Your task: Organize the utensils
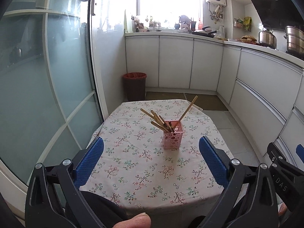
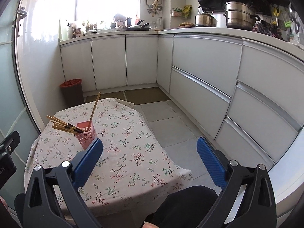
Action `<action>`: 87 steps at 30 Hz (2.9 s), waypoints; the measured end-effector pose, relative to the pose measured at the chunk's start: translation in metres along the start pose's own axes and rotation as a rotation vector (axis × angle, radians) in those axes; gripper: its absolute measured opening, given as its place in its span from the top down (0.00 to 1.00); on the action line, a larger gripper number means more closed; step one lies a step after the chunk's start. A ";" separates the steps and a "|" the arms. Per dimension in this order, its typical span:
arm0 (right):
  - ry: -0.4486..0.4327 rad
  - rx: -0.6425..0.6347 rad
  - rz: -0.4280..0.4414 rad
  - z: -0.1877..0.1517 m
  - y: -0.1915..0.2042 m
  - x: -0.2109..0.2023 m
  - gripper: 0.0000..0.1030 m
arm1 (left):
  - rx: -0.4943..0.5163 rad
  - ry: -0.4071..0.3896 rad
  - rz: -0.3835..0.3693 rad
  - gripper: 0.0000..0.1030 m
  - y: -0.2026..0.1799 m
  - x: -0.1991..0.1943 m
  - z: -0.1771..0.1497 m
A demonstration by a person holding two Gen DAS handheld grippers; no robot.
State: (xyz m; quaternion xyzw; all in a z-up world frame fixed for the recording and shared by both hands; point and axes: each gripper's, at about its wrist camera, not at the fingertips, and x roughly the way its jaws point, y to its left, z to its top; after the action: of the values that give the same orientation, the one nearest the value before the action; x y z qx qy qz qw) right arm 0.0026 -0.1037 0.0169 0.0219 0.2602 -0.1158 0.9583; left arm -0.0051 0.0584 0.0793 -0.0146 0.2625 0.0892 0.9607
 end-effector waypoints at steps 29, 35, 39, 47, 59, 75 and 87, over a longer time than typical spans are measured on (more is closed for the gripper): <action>0.017 0.019 0.043 0.001 0.009 0.000 0.06 | 0.052 -0.003 -0.022 0.07 -0.008 0.001 0.000; 0.019 0.023 0.044 0.000 0.009 0.000 0.06 | 0.051 0.002 -0.023 0.07 -0.008 0.002 0.000; 0.021 0.023 0.043 0.000 0.010 0.000 0.06 | 0.054 0.005 -0.024 0.07 -0.007 0.002 0.001; 0.024 0.028 0.045 -0.001 0.007 0.000 0.06 | 0.058 0.006 -0.022 0.07 -0.007 0.003 0.002; 0.025 0.030 0.046 -0.002 0.005 0.000 0.06 | 0.060 0.003 -0.019 0.07 -0.006 0.003 0.001; 0.034 0.027 0.048 -0.002 0.005 0.001 0.06 | 0.058 0.010 -0.016 0.07 -0.006 0.004 0.000; 0.039 0.028 0.051 -0.002 0.005 0.001 0.06 | 0.026 0.006 -0.046 0.07 -0.002 0.006 0.001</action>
State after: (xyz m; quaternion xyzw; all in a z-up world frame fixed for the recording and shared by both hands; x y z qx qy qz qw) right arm 0.0037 -0.0990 0.0143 0.0440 0.2763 -0.0943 0.9554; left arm 0.0007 0.0576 0.0774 -0.0085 0.2663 0.0633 0.9618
